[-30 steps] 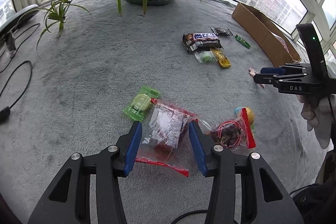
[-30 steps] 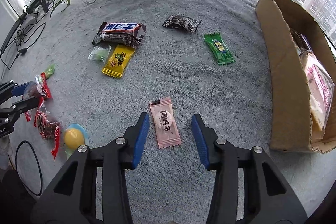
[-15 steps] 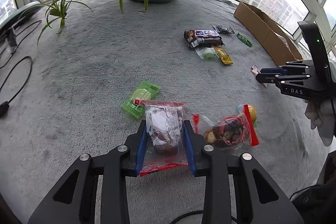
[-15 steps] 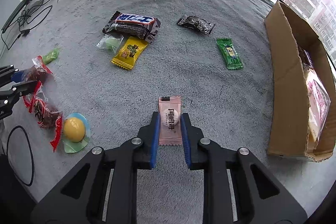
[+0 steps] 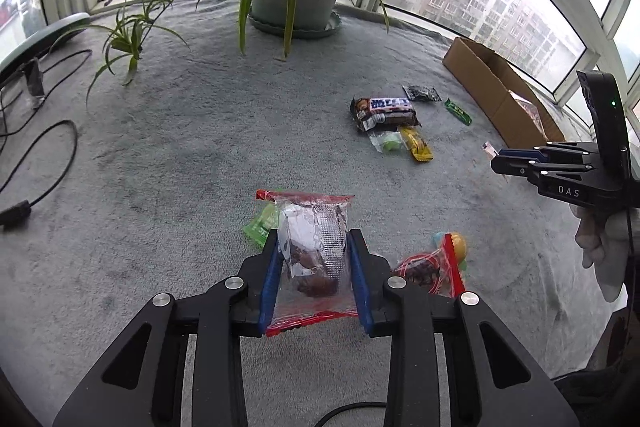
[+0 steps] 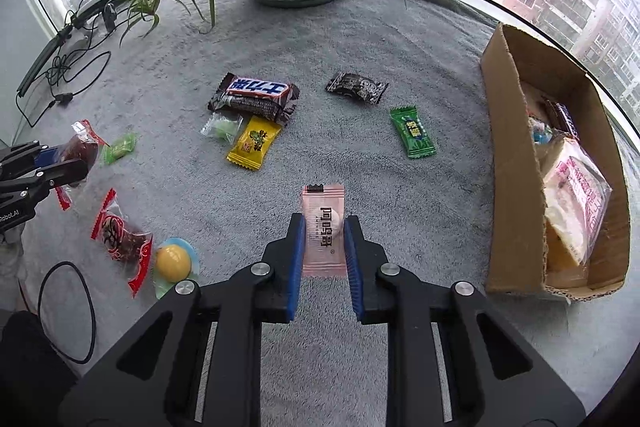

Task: Organize snacks
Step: 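Carry both snacks into the box and release them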

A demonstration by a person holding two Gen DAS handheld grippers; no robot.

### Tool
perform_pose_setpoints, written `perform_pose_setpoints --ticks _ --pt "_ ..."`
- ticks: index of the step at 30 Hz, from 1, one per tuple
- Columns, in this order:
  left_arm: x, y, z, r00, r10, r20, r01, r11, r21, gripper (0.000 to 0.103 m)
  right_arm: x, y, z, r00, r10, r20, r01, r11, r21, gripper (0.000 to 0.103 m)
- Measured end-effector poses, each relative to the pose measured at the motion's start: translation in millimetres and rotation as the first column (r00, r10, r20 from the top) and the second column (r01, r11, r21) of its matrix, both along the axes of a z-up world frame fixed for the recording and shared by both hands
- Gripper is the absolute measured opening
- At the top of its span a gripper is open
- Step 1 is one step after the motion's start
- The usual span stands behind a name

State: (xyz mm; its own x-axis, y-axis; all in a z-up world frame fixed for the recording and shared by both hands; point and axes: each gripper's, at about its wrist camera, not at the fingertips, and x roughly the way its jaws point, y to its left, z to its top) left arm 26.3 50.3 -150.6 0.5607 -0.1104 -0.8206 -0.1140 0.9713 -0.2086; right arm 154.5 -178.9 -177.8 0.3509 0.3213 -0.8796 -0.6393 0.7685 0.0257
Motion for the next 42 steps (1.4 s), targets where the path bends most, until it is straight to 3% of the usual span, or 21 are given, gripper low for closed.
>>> perform_pose_setpoints --ticks 11,20,32,42 --pt "30 -9 43 0.994 -0.025 0.106 0.026 1.000 -0.015 0.030 18 -51 51 0.990 -0.110 0.089 0.105 0.993 0.061 0.020" --pt "71 -40 71 0.979 -0.091 0.185 0.095 0.995 -0.015 0.030 45 -108 75 0.963 -0.230 0.140 0.222 0.972 0.074 0.020" --pt "141 -104 81 0.958 -0.189 0.217 0.201 0.979 -0.033 0.030 78 -169 73 0.923 -0.356 0.148 0.348 0.934 0.080 0.020" --pt "190 -167 82 0.934 -0.283 0.220 0.294 0.955 -0.021 0.030 101 -190 59 0.911 -0.390 0.138 0.386 0.921 0.057 0.020"
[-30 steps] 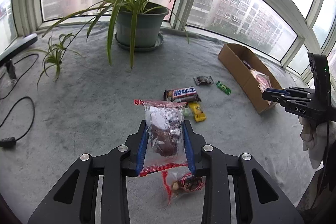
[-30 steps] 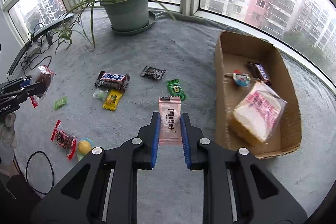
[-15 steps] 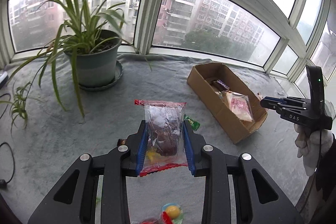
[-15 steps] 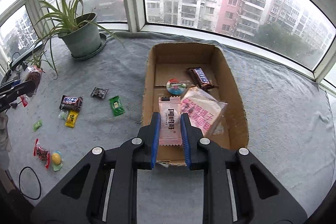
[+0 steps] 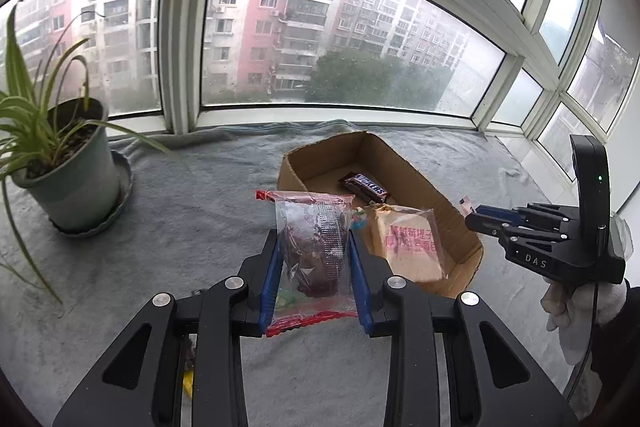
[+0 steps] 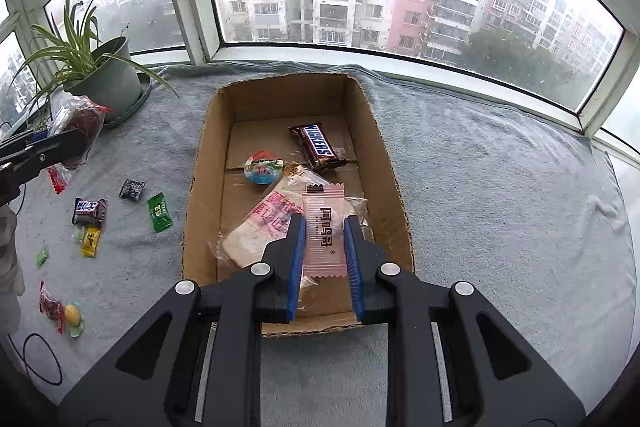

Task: Organize snacks
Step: 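Carry both snacks into the box and release them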

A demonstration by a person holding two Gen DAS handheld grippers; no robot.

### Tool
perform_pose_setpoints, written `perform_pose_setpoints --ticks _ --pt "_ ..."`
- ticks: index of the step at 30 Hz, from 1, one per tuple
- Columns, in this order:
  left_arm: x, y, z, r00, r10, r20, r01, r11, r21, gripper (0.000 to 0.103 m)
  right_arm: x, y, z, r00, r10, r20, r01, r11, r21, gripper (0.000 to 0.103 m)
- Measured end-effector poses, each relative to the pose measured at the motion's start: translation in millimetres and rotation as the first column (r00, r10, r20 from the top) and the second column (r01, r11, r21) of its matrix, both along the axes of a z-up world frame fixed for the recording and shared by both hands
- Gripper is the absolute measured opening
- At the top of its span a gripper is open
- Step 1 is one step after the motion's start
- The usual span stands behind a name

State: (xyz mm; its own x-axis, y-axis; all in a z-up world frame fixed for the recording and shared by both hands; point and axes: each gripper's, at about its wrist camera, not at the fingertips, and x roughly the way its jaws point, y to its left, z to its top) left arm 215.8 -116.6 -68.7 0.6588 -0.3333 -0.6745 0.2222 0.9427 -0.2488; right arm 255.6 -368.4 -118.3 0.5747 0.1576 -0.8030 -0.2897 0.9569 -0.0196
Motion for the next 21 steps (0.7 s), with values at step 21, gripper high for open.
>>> perform_pose_setpoints --ticks 21 --pt "62 -78 -42 0.992 -0.093 -0.084 0.097 0.994 0.040 0.030 21 -21 -30 0.997 -0.038 -0.070 0.040 0.999 0.021 0.021"
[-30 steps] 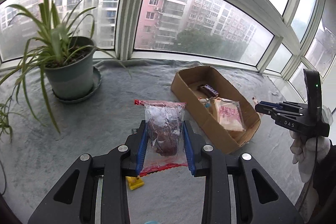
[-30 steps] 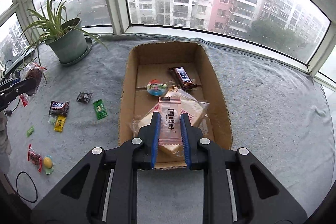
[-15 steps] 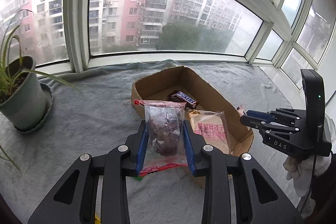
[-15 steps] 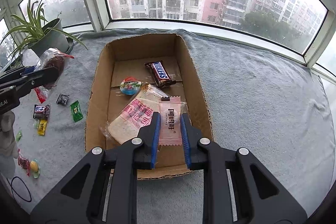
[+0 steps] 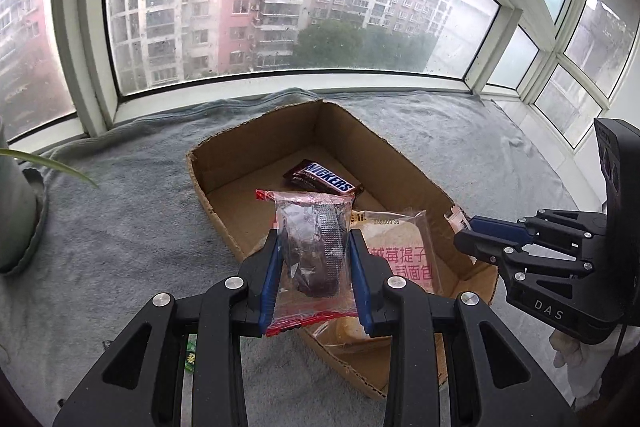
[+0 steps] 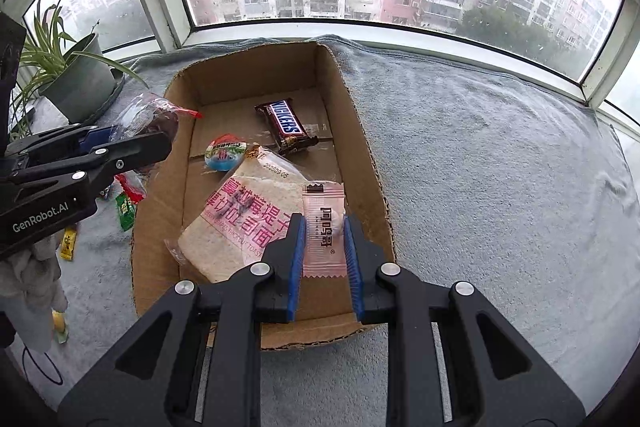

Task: Organize snacks
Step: 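Carry both snacks into the box and release them, then withdraw both tools from the box toward the remaining snacks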

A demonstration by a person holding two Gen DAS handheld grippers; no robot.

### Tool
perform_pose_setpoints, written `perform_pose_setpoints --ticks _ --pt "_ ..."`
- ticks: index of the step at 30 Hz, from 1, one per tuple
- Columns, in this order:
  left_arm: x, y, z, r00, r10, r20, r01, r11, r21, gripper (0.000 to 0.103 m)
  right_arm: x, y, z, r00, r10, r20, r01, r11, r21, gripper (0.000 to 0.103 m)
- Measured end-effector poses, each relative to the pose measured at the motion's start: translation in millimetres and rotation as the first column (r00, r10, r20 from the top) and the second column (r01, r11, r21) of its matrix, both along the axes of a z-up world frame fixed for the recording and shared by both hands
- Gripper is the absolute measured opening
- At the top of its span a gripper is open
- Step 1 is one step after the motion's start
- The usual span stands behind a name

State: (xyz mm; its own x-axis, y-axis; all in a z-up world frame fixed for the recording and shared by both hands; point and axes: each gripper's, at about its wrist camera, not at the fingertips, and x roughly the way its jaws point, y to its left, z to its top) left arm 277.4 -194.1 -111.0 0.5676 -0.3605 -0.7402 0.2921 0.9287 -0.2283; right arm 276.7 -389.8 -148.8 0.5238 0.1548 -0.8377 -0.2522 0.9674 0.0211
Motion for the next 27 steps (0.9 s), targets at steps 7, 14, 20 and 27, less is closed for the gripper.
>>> perform_pose_setpoints --ticks 7,14,20,27 --pt "6 -2 -7 0.999 0.011 -0.036 -0.011 1.000 -0.008 0.050 -2 3 1 1.000 0.001 0.015 -0.001 1.000 -0.008 0.047" --pt "4 0 -5 0.999 0.021 -0.030 -0.022 1.000 -0.002 0.050 -4 7 5 1.000 0.007 0.024 -0.007 1.000 -0.012 0.051" --pt "-1 8 5 0.999 0.030 -0.014 -0.030 1.000 -0.007 0.050 -9 10 15 0.999 0.014 0.040 -0.013 1.000 -0.009 0.051" --pt "-16 29 29 0.998 0.047 0.029 -0.047 0.999 -0.009 0.050 -25 21 39 0.996 0.043 0.079 -0.043 0.999 0.004 0.051"
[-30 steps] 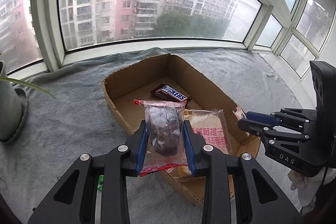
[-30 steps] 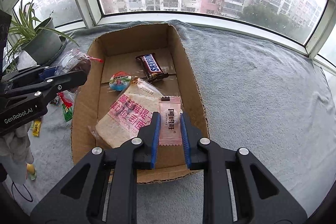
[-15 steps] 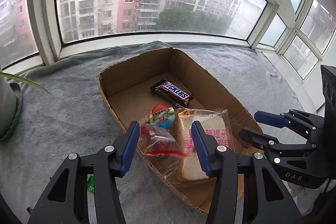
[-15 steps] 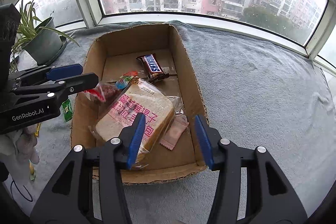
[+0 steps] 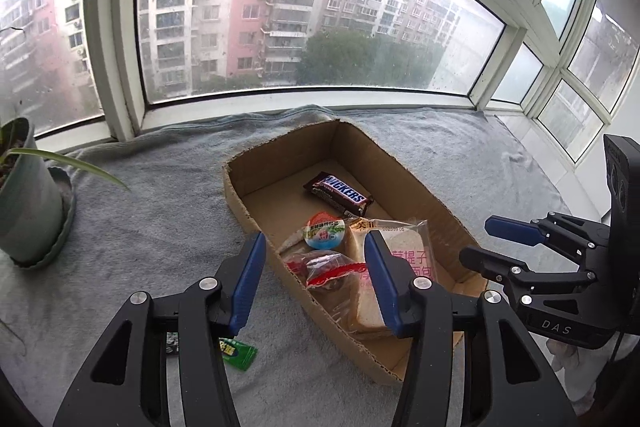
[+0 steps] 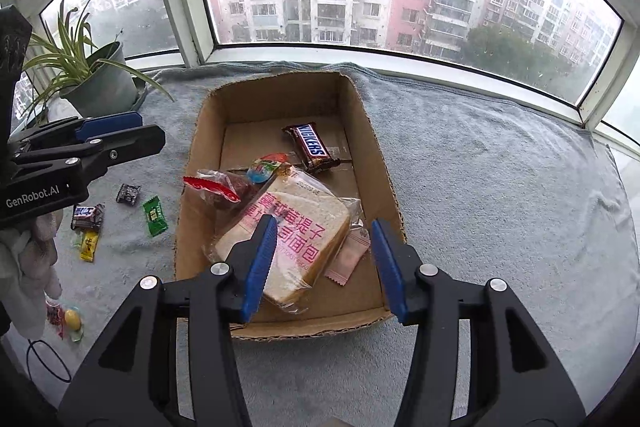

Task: Organize snacks
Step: 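Withdraw both tools from the box toward the remaining snacks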

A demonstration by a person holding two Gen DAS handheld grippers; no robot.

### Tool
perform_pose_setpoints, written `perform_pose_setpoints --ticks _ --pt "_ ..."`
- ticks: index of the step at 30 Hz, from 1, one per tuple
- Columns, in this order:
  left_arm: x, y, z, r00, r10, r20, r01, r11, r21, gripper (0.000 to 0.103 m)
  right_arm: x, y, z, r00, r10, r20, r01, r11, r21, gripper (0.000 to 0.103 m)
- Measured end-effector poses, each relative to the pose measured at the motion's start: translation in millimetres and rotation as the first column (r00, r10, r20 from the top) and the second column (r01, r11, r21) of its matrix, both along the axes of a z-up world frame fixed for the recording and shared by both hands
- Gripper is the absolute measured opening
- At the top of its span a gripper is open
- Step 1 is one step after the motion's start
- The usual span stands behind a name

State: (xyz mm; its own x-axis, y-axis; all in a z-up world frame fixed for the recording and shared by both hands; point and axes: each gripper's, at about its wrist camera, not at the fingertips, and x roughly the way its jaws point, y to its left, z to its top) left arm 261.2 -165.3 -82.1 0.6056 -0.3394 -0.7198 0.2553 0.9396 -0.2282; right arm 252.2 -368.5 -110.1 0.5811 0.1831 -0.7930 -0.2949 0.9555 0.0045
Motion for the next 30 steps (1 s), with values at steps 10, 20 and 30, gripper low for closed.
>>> perform_pose_setpoints --ticks 10,20,30 --pt "-52 74 41 0.996 0.071 0.060 -0.069 0.997 -0.025 0.050 -35 34 29 0.996 0.083 0.046 -0.084 0.996 0.033 0.051" --pt "-112 152 54 0.978 0.193 0.079 -0.191 0.981 -0.032 0.050 -76 89 36 0.976 0.215 0.045 -0.217 0.975 0.050 0.051" --pt "-176 193 22 0.961 0.276 -0.001 -0.276 0.960 -0.038 0.050 -98 139 7 0.949 0.315 -0.025 -0.313 0.948 0.058 0.051"
